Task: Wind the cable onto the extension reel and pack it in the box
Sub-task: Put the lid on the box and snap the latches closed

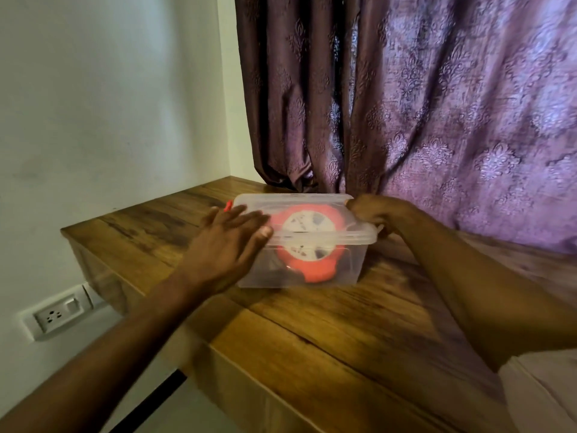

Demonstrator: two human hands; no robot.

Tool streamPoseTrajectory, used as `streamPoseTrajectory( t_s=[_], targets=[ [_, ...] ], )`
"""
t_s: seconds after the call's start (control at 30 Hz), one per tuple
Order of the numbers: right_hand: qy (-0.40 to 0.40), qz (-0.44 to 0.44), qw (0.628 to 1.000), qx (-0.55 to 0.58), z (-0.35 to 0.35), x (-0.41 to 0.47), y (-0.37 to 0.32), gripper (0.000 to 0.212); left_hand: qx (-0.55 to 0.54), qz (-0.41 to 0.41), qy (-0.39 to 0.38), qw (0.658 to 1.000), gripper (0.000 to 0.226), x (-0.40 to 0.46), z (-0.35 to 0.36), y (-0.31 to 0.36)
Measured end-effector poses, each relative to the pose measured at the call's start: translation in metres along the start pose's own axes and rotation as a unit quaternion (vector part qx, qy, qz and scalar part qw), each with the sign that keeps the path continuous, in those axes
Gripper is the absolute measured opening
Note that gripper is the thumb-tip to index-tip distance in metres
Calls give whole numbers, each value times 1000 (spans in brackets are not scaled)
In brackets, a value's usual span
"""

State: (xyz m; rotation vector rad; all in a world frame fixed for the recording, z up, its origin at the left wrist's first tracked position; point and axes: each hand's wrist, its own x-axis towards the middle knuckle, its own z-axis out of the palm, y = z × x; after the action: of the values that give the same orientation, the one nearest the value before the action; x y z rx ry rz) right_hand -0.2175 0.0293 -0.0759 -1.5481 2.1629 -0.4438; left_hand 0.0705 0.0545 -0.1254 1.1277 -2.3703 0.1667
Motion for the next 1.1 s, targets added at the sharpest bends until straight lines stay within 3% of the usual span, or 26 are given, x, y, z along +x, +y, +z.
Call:
streamPoseTrajectory(
  t_s=[0.03, 0.17, 0.3, 0.53, 0.67, 0.83, 0.93, 1.0, 1.1],
  targets=[
    [-8, 2, 999, 43, 5, -7, 3, 14, -20, -19, 4, 1000, 73, 4, 1, -15],
    [-23, 12, 965, 261, 35, -15, 14, 44, -23, -85, -18, 996, 69, 21, 4, -58],
    [-19, 14, 922, 387, 51, -24, 9, 46, 8, -124, -33, 992, 67, 37, 4, -53],
    [16, 45, 879, 475, 61, -26, 2, 45, 40, 86, 33, 995, 77, 44, 35, 69],
    [43, 48, 877, 476, 58, -27, 2, 31, 81, 124, 80, 986, 63, 47, 35, 75],
    [90, 28, 931, 354, 41, -25, -1, 29, 80, 104, 85, 988, 55, 49, 36, 85],
    [103, 24, 970, 219, 30, -25, -9, 36, 92, 80, 98, 988, 50, 52, 40, 97],
    [97, 17, 983, 152, 25, -24, -12, 37, 97, 64, 101, 988, 55, 53, 43, 103],
    [59, 16, 986, 154, 19, -22, -13, 34, 104, 43, 121, 986, 50, 52, 46, 104]
  ],
)
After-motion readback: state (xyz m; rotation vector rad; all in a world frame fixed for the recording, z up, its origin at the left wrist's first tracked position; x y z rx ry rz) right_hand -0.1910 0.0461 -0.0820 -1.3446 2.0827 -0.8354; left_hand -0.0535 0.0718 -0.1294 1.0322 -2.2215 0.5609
